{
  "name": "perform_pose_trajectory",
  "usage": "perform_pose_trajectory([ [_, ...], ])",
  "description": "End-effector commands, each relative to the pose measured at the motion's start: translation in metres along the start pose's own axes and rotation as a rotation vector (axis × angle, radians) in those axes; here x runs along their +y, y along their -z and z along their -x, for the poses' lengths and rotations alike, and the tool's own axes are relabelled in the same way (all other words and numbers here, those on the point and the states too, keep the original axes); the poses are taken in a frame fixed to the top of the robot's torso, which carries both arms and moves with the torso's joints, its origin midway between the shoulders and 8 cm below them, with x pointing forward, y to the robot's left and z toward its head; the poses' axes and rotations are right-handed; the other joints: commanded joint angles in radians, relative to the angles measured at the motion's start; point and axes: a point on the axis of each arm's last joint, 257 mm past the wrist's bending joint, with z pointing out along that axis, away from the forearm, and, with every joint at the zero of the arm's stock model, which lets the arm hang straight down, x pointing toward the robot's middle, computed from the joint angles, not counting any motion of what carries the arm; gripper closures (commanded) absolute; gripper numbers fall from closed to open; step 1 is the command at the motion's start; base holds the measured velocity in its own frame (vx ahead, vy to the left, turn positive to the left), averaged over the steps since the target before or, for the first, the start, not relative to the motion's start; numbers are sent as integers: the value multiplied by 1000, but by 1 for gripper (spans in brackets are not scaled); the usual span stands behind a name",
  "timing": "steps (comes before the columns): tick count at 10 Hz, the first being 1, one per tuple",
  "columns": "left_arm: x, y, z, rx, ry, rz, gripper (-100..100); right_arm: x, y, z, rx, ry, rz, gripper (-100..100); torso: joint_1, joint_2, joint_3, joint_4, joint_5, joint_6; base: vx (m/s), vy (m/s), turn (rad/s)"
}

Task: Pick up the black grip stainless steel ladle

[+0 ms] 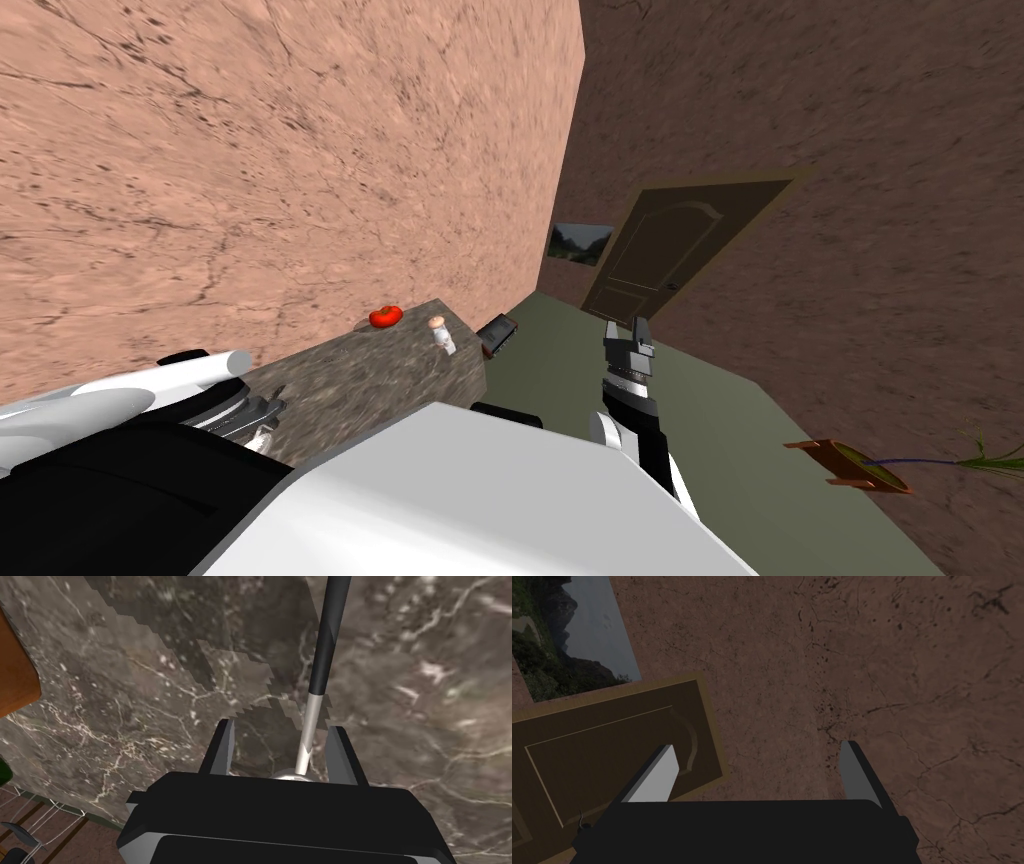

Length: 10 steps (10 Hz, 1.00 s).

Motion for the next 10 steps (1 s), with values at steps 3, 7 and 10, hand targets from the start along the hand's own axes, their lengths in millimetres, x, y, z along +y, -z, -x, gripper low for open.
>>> perform_pose_trajectory([
  [3,0,0,0,-1,-1,-1,100,0,0,0,0,0,0,0,1,1,1,0,0,0,1,-1,1],
  [7,10,5,-2,0,13,3,100,0,0,0,0,0,0,0,3,1,1,1,0,3,-19,25,-83],
  [10,28,15,-4,-1,27,7,100,0,0,0,0,0,0,0,3,1,1,1,0,2,-38,41,-129],
])
